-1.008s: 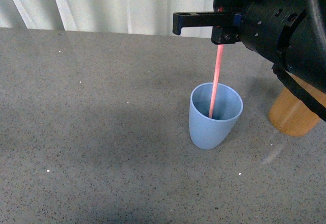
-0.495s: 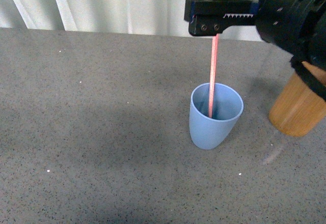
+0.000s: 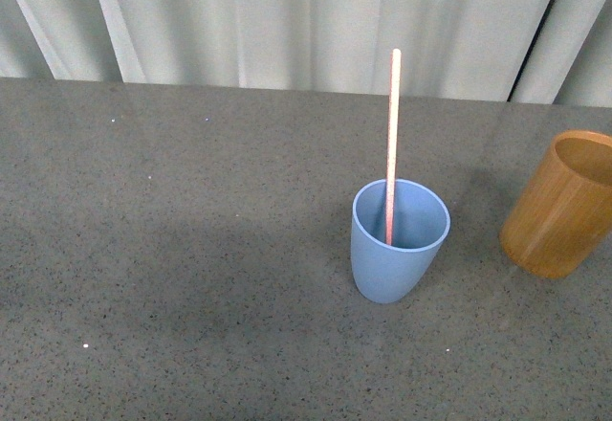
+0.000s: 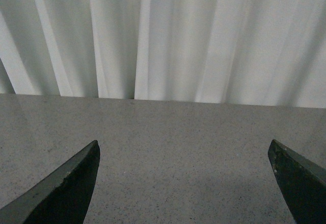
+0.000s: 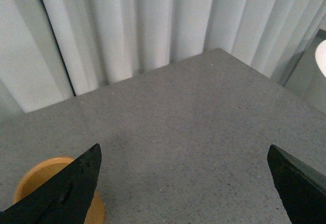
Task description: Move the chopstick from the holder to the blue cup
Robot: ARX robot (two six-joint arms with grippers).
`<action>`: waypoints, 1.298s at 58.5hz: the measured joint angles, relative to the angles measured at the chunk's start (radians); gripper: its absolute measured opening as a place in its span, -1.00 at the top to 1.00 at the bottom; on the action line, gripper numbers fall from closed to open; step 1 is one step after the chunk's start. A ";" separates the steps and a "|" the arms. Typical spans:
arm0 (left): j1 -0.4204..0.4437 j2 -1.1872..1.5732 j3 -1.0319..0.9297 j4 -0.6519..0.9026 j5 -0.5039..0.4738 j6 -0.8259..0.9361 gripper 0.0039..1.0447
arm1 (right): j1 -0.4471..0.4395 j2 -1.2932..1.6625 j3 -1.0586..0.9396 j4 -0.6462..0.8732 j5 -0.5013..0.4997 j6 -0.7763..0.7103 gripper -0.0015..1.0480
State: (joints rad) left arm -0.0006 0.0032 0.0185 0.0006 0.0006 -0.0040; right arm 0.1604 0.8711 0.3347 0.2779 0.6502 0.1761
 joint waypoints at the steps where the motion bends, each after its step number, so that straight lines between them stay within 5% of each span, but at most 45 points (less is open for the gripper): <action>1: 0.000 0.000 0.000 0.000 0.000 0.000 -0.87 | -0.014 -0.007 -0.018 0.053 -0.074 -0.016 -0.69; 4: 0.000 0.000 0.000 0.000 -0.001 0.000 -0.87 | -0.070 -0.029 -0.113 0.264 -0.385 -0.094 -0.44; 9: 0.000 0.000 0.000 0.000 -0.001 0.000 -0.87 | -0.132 -0.072 -0.164 0.329 -0.603 -0.136 -0.17; 28: 0.000 0.000 0.000 0.000 -0.001 0.000 -0.87 | -0.158 -0.255 -0.258 0.254 -0.649 -0.175 0.99; 76: 0.000 0.000 0.000 0.000 0.000 0.000 -0.87 | -0.158 -0.589 -0.317 0.007 -0.649 -0.175 0.98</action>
State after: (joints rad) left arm -0.0006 0.0029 0.0185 0.0006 0.0002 -0.0040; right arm 0.0025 0.2821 0.0174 0.2848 0.0017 0.0013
